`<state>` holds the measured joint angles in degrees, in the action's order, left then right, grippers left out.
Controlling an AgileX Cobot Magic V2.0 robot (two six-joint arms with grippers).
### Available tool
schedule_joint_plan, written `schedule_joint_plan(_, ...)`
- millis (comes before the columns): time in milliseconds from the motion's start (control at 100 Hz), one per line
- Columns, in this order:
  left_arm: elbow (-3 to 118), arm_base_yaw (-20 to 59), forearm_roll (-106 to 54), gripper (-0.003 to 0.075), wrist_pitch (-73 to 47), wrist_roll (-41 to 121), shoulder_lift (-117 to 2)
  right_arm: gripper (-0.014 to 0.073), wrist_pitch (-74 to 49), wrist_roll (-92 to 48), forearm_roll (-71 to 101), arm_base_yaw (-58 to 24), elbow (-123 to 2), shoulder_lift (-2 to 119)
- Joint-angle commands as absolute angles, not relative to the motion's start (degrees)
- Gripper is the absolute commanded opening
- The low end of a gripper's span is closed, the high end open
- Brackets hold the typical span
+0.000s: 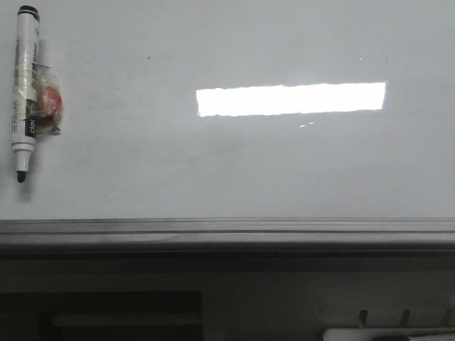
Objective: Write number 3 on whiteboard
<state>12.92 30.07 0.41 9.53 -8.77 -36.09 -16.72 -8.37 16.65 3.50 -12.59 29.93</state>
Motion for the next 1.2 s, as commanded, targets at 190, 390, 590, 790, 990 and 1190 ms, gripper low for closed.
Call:
schedule_joint_plan(190,14.8,40.1,-4.6,0.0419,12.2,-9.5,-41.6,-0.0061,-12.2,-8.8,17.3,3.7,-14.6,30.5)
schedule_joint_plan(390,14.8,40.4,-7.2,0.0419,13.6,-9.5,-46.2,-0.0061,-12.2,-8.8,17.3,3.7,-14.6,30.5)
schedule_joint_plan(590,14.8,40.3,-8.3,0.0419,19.6,-9.5,-54.8,-0.0061,-12.2,-8.8,17.4,3.7,-14.6,30.5)
schedule_joint_plan(790,14.8,40.3,-11.5,0.0418,26.8,-9.5,-60.4,-0.0061,-12.2,-8.8,17.4,3.7,-14.6,30.5)
schedule_joint_plan(990,14.8,40.3,-11.9,0.0167,26.7,-9.5,-60.8,-0.0061,-12.6,-8.8,17.6,3.7,-14.6,30.5)
schedule_joint_plan(1190,14.8,40.3,-10.9,-0.0020,25.1,-9.5,-60.8,-0.0061,-16.3,-8.8,19.8,3.6,-16.4,30.5)
